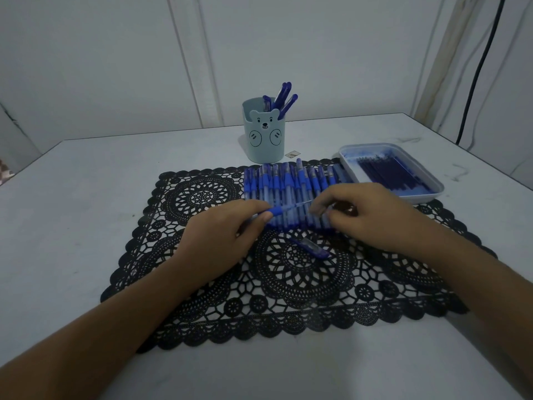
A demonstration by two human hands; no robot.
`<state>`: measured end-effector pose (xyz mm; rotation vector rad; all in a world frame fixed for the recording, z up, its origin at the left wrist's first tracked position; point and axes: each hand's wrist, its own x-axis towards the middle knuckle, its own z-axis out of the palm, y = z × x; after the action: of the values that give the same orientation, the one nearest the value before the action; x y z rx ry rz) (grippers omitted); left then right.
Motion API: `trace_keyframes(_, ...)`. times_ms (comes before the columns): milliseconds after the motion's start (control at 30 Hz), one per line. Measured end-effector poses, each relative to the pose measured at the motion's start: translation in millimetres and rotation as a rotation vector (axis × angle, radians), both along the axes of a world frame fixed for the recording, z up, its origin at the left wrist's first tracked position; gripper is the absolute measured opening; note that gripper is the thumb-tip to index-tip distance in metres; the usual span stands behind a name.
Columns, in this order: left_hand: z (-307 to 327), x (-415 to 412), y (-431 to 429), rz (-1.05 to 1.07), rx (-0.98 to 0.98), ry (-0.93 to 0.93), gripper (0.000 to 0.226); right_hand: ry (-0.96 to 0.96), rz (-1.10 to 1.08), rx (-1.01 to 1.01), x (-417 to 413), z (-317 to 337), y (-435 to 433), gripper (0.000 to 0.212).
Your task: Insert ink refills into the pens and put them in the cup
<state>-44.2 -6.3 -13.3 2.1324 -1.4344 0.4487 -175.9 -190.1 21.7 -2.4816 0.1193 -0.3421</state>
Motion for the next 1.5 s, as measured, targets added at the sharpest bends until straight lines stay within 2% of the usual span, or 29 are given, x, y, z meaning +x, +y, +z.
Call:
trace_keyframes(67, 0.5, -1.2, -0.2, -0.01, -0.008, -0.007, 0.037, -0.101, -0.087, 0.125, 1.0, 0.2, 0.5, 0.021)
trace_keyframes(133, 1.2, -2.5, -0.6, -0.023, -0.009, -0.014, 0.037, -0.158, -0.107, 0.195, 1.7, -1.5, 4.2, 0.012)
trace_keyframes(300, 1.2, -3.6, -1.1, -0.029, 0.029, -0.046, 0.036, -0.1, -0.049, 0.174, 6.2, -10.2, 13.1, 0.007)
trace_keyframes(400, 0.6, -2.8, -1.0, -0.019, 0.018, -0.023, 0.038, -0.106, -0.082, 0.263, 5.9, -7.1, 5.8, 0.012)
trace_keyframes(500, -0.4, 0.9, -1.5, 0.021, 0.005, 0.016, 0.04, -0.171, -0.21, 0.427, 5.9, -2.3, -11.4, 0.014)
trace_keyframes(600, -2.3, 4.4, -1.5, 0.053, -0.032, 0.048, 0.04, -0.354, -0.423, 0.599, 7.3, 1.1, -30.2, 0.016)
trace_keyframes(667, -2.8, 4.6, -1.3, 0.068, -0.068, 0.053, 0.04, -0.463, -0.559, 0.494, 6.0, 1.2, -37.6, 0.012)
trace_keyframes(733, -2.6, 4.2, -1.5, 0.089, -0.097, 0.062, 0.042, -0.506, -0.647, 0.211, 4.1, -2.3, -37.6, 0.004)
trace_keyframes(800, -2.4, 4.8, -1.7, 0.104, -0.107, 0.085, 0.044, -0.487, -0.619, -0.061, 5.8, -9.4, -34.9, 0.003)
trace_keyframes(900, -2.1, 5.4, -2.2, 0.103, -0.103, 0.091, 0.046, -0.316, -0.53, -0.308, 14.5, -22.6, -32.1, 0.005)
trace_keyframes(1100, -1.9, 5.3, -1.9, 0.109, -0.09, 0.089, 0.045, -0.065, -0.487, -0.584, 13.7, -28.3, -26.2, 0.019)
trace_keyframes(1167, -2.1, 5.9, -2.1, 0.103, -0.087, 0.09, 0.045, -0.043, -0.478, -0.588, 13.4, -28.4, -27.8, 0.022)
trace_keyframes(1333, -2.7, 6.2, -2.3, 0.093, -0.095, 0.084, 0.044, -0.191, -0.561, -0.392, 14.8, -19.0, -46.3, 0.021)
trace_keyframes(1500, -2.2, 4.5, -3.1, 0.081, -0.103, 0.079, 0.045, -0.009, -0.727, -0.359, 14.1, -17.6, -81.1, 0.02)
